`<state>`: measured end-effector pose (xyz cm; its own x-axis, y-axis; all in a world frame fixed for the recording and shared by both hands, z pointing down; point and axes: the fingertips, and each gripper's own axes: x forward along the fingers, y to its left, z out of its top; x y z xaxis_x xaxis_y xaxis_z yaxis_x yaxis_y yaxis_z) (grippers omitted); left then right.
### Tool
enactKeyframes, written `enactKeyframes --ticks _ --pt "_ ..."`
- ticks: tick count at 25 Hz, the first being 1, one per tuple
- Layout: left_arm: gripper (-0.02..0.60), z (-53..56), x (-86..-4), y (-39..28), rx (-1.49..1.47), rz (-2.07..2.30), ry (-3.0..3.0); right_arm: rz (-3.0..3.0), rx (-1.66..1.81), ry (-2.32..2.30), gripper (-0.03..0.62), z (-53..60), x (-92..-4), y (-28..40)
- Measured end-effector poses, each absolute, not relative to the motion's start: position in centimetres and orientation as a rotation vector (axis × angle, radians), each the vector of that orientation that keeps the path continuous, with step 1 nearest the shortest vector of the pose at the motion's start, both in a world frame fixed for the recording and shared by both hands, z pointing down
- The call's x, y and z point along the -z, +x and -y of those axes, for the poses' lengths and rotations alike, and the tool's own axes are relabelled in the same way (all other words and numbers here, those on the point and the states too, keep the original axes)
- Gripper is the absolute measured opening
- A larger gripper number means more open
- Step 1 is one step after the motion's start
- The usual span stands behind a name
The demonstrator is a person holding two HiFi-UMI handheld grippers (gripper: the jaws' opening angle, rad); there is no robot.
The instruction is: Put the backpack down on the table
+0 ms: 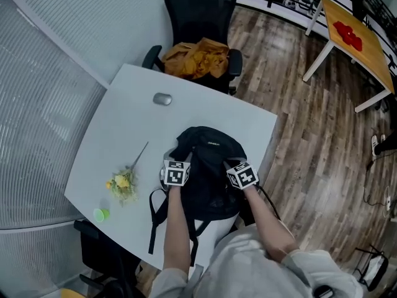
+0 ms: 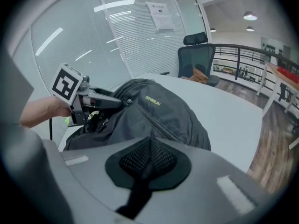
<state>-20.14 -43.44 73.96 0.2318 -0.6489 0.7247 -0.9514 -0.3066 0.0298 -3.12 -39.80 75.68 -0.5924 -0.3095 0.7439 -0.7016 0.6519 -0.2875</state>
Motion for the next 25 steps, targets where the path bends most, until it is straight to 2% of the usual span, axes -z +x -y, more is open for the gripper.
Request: enactKeyframes --ticks 8,25 --pt "0.236 38.4 -70.0 -20.7 -0.756 1.552 2.080 2.279 -0.736 0.866 0.000 36.8 -72.2 -3.1" --pt "0.235 27.6 -65.6 -16.3 -0.616 1.528 2.207 2.384 -0.694 0.924 0.000 29.0 -68.3 -2.2"
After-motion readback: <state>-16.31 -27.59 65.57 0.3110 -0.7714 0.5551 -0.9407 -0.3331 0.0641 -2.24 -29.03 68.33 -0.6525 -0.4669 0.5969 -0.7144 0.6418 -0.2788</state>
